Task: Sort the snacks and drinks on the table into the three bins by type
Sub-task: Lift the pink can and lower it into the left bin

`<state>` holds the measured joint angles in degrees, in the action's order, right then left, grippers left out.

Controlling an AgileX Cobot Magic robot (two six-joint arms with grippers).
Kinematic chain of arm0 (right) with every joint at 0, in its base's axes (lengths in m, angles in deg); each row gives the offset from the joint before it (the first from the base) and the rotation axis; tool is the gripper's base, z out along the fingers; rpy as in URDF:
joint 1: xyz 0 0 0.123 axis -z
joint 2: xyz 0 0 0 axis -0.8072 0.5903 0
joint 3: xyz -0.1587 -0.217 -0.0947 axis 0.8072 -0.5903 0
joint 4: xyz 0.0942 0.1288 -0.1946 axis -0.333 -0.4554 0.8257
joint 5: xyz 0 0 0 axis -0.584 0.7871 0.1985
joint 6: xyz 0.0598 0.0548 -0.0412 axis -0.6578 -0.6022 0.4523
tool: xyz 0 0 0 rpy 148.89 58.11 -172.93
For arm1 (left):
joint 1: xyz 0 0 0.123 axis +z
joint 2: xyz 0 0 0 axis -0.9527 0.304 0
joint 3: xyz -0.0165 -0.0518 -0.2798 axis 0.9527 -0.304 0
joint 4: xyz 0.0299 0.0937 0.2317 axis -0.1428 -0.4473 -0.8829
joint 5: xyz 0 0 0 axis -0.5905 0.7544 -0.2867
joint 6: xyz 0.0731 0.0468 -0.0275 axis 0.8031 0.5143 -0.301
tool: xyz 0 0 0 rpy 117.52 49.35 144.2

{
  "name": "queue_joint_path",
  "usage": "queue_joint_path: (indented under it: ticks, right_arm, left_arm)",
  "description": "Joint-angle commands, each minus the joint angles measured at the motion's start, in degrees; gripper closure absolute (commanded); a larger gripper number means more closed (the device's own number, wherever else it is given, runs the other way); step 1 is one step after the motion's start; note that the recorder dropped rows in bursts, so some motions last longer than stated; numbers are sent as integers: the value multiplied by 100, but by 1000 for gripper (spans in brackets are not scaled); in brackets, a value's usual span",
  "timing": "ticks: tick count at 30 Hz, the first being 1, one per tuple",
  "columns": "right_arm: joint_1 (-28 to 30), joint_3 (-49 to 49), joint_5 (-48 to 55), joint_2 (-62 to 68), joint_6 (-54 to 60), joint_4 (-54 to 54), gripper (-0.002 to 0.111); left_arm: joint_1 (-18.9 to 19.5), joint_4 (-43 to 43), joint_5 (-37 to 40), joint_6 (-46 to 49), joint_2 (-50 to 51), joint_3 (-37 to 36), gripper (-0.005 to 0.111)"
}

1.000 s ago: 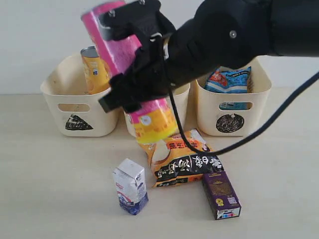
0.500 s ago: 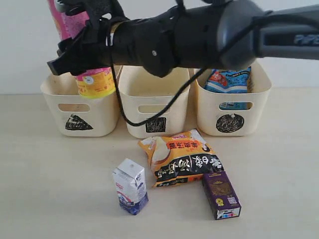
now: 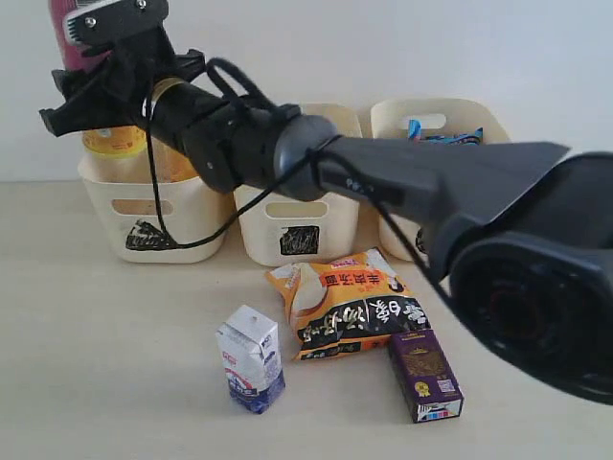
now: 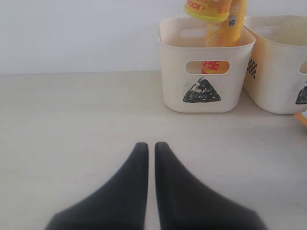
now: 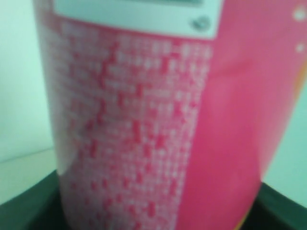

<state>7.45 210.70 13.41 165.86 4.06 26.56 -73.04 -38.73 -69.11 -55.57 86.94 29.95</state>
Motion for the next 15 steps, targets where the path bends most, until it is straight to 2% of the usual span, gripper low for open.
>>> queue_joint_path:
  ticks: [1,8,15]
  right_arm:
    - [8,909,-377,614,-22,17,108]
    - [174,2077,-377,1429,90,17,108]
    - [338,2318,-390,1778,123,17,108]
  left_arm:
    - [19,18,-36,19,-15,-15,103]
    - [19,18,-50,19,-15,-15,103]
    - [19,18,-50,19,-15,-15,103]
